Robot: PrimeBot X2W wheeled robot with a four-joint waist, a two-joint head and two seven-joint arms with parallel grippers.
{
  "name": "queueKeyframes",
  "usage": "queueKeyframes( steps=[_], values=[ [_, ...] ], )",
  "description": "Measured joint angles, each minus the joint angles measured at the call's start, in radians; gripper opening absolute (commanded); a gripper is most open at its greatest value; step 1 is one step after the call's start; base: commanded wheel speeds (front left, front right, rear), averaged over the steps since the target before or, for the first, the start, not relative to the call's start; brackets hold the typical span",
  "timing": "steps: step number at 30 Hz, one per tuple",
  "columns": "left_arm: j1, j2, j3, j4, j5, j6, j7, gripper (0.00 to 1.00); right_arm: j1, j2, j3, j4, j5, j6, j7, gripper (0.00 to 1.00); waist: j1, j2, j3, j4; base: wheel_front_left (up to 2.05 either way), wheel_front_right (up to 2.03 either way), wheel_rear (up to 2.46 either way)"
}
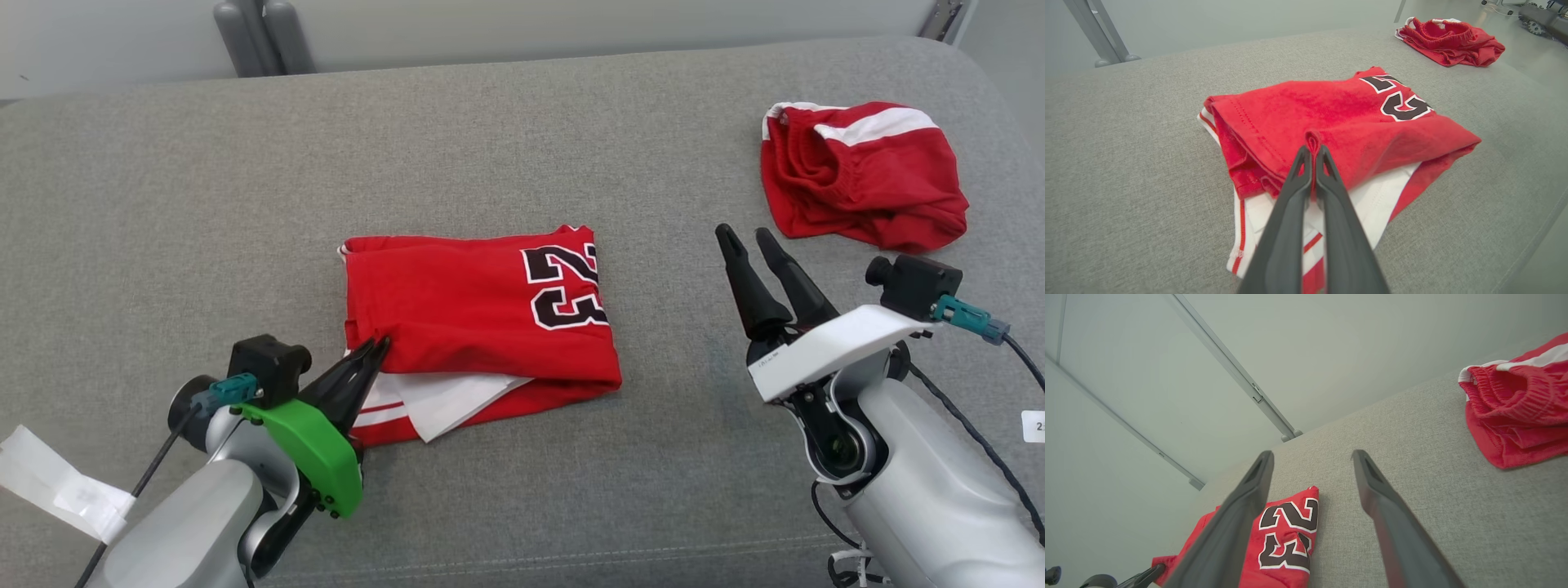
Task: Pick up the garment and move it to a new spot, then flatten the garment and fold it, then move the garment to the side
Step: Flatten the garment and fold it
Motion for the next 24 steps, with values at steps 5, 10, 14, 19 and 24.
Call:
queueKeyframes(
  steps=[5,10,14,19,24],
  values=[
    [0.016,0.025,-0.021,-0.009,-0.026,0.0,0.005,0.0,0.019,-0.006,-0.001,-0.004,0.0,-0.007,0.0,1.0,0.0,0.0,-0.004,0.006,0.0,0.0,0.0],
    [0.03,0.035,-0.043,-0.017,-0.04,0.0,0.011,0.04,0.02,-0.006,-0.001,-0.015,0.0,-0.015,0.002,1.0,0.0,0.0,-0.002,0.013,0.0,0.0,0.0],
    [0.03,0.036,-0.058,-0.016,-0.06,0.0,0.014,0.0,0.02,-0.007,-0.001,-0.024,0.0,-0.015,0.002,1.0,0.0,0.0,0.003,0.017,0.0,0.0,0.0],
    [0.028,0.043,-0.075,0.001,-0.064,0.0,0.022,0.0,0.02,-0.008,0.0,-0.033,0.0,-0.016,0.006,1.0,0.0,0.0,0.011,0.019,0.0,0.0,0.0],
    [0.028,0.053,-0.079,0.034,-0.077,0.0,0.022,0.88,0.02,-0.009,0.002,-0.039,0.0,-0.018,0.011,1.0,0.0,0.0,0.017,0.02,0.0,0.0,0.0]
  ],
)
